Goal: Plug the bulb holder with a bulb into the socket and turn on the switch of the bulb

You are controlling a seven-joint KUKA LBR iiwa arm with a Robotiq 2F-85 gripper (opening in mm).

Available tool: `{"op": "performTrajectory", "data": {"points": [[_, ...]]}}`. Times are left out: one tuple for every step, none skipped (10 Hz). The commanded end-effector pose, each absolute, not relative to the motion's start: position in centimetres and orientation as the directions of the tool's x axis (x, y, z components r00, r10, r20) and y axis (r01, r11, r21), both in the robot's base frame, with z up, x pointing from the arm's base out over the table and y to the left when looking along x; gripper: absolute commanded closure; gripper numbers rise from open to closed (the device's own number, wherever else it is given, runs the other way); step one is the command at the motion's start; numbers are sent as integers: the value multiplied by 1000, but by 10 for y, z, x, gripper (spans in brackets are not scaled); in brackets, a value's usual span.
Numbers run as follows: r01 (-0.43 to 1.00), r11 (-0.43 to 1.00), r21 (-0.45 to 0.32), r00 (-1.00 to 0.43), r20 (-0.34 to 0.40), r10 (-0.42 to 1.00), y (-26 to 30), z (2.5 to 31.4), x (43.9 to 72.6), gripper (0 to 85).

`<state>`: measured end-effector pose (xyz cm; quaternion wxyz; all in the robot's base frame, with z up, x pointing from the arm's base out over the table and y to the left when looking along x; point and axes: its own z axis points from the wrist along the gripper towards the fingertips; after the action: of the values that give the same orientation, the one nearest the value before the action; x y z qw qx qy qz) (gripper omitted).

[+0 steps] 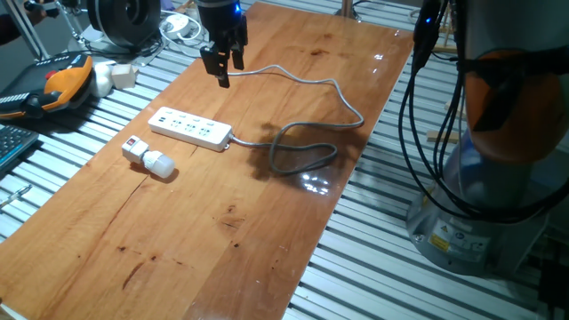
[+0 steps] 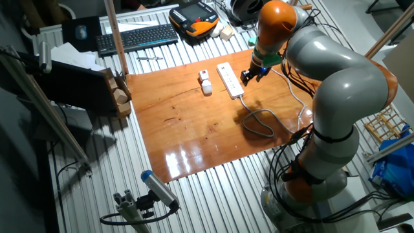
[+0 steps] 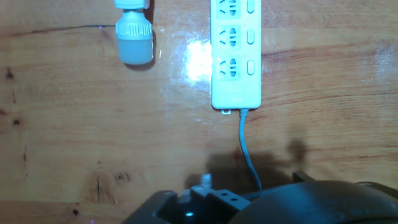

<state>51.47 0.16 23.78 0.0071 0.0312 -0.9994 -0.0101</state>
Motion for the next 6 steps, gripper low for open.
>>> {"op": "performTrajectory", "data": {"points": [[-60,998,19,-998,9,-61,2,238,515,850],[-57,998,17,-998,2,-57,3,237,516,850],[-56,998,14,-998,-3,-56,5,237,517,850],[-51,999,13,-999,-7,-51,7,234,518,850],[-47,999,13,-999,-13,-46,9,230,519,850],[-40,999,16,-999,-18,-40,13,226,520,850]]}}
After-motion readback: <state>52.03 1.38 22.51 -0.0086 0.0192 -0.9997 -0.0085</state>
